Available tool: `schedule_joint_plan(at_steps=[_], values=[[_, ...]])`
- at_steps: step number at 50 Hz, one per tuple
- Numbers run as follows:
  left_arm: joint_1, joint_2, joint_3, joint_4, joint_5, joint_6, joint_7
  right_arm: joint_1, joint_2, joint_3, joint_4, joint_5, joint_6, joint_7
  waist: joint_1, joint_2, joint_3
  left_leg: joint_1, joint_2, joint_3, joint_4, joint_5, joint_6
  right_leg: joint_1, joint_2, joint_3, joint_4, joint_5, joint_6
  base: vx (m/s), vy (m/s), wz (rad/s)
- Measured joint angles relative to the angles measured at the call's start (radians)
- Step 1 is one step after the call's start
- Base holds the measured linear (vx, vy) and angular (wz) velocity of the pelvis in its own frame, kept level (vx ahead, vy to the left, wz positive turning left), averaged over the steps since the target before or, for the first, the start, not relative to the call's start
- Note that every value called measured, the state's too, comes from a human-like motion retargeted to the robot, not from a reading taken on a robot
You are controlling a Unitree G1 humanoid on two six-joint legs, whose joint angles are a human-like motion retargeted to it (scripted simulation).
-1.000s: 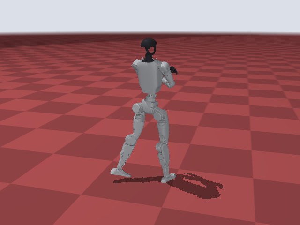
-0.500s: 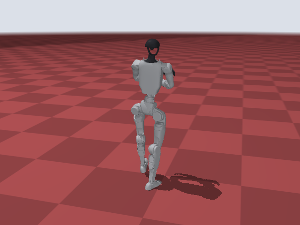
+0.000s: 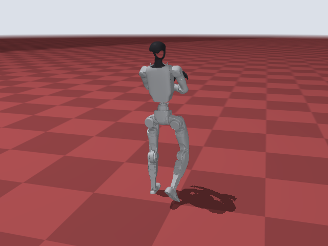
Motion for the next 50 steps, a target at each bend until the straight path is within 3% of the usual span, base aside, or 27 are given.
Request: schedule_joint_plan(at_steps=[4, 7, 10, 14, 18, 22, 26, 30, 35, 40, 45, 50], values=[[0.001, -0.002, 0.005, 0.001, 0.004, -0.003, -0.004, 0.001, -0.006, 0.002, -0.002, 0.009, -0.005, 0.006, -0.041, 0.009, 0.024, 0.037, -0.015, -0.038, 0.028, -0.044, -0.001, -0.053, -0.035, -0.099, -0.159, -0.094, -0.036, 0.42, 0.12, 0.58], [0.004, -0.006, 0.009, 0.003, -0.005, -0.007, -0.005, 0.005, -0.008, 0.003, 0.000, 0.016, -0.008, 0.004, -0.072, 0.001, 0.042, 0.067, -0.041, -0.073, 0.046, -0.075, -0.002, -0.045, -0.041, -0.155, -0.408, -0.097, -0.034, 0.43, 0.06, 0.76], [0.005, -0.012, 0.008, 0.002, -0.035, -0.009, 0.002, 0.010, -0.013, -0.001, 0.003, 0.023, -0.004, -0.014, -0.110, -0.028, 0.063, 0.108, -0.090, -0.123, 0.064, -0.105, -0.003, -0.002, -0.037, -0.148, -0.731, -0.006, 0.004, 0.46, 0.00, 1.03], [-0.018, -0.007, 0.002, 0.008, -0.030, -0.002, 0.039, -0.015, -0.001, -0.003, 0.007, -0.008, 0.016, -0.054, -0.156, -0.069, 0.133, 0.208, -0.133, -0.191, 0.067, -0.149, 0.002, 0.045, -0.043, -0.109, -1.027, 0.108, 0.112, 0.50, -0.05, 0.90], [-0.018, -0.006, -0.014, 0.018, 0.011, -0.026, 0.042, -0.016, 0.017, 0.000, 0.012, -0.047, 0.001, -0.045, -0.165, -0.068, 0.144, 0.270, -0.116, -0.214, 0.057, -0.175, -0.004, -0.015, -0.036, -0.183, -1.033, 0.004, 0.203, 0.52, -0.11, 0.38], [-0.017, -0.006, -0.023, 0.021, 0.029, -0.035, 0.041, -0.005, 0.027, 0.000, 0.019, -0.047, -0.008, -0.043, -0.169, -0.059, 0.122, 0.310, -0.103, -0.231, 0.059, -0.180, -0.012, -0.012, -0.012, -0.259, -1.033, -0.057, 0.206, 0.56, -0.16, 0.31], [-0.033, -0.014, -0.021, 0.028, 0.020, -0.033, 0.041, -0.008, 0.020, -0.006, 0.026, -0.029, -0.003, -0.033, -0.186, -0.060, 0.095, 0.338, -0.125, -0.287, 0.087, -0.135, 0.007, 0.026, -0.023, -0.209, -1.033, 0.002, 0.198, 0.62, -0.13, 0.44], [-0.017, -0.029, -0.029, 0.032, 0.001, -0.031, 0.032, 0.018, 0.008, -0.010, 0.020, 0.004, 0.005, -0.022, -0.163, -0.074, 0.045, 0.327, -0.149, -0.307, 0.204, -0.019, 0.023, 0.083, -0.037, -0.153, -1.033, 0.035, 0.174, 0.64, -0.23, -0.04], [-0.011, -0.030, -0.029, 0.031, 0.039, -0.007, 0.021, 0.030, 0.001, -0.005, 0.011, 0.036, 0.021, -0.029, -0.153, -0.126, -0.024, 0.084, -0.211, -0.242, 0.632, 0.139, 0.062, 0.133, -0.097, -0.113, -1.033, -0.016, 0.149, 0.57, -0.22, -0.05], [-0.032, -0.011, -0.030, 0.020, 0.057, 0.005, 0.010, 0.017, 0.014, -0.001, 0.013, 0.062, 0.024, -0.043, -0.142, -0.159, -0.058, -0.177, -0.214, -0.134, 0.891, 0.108, 0.132, 0.158, -0.121, -0.082, -1.026, -0.066, 0.147, 0.48, -0.16, -0.19], [-0.045, 0.002, -0.034, 0.011, 0.050, 0.005, 0.011, 0.008, 0.030, 0.001, 0.023, 0.050, 0.025, -0.038, -0.082, -0.188, -0.035, -0.255, -0.219, -0.061, 0.693, -0.013, 0.171, 0.197, -0.129, -0.023, -0.995, -0.123, 0.184, 0.46, -0.10, -0.65], [-0.070, 0.017, -0.020, -0.004, 0.016, 0.013, 0.031, -0.016, 0.044, 0.001, 0.036, 0.014, 0.025, -0.035, -0.002, -0.144, 0.023, -0.222, -0.138, -0.007, 0.252, 0.074, 0.129, 0.256, -0.055, 0.037, -0.958, -0.193, 0.170, 0.48, -0.03, -0.88]])
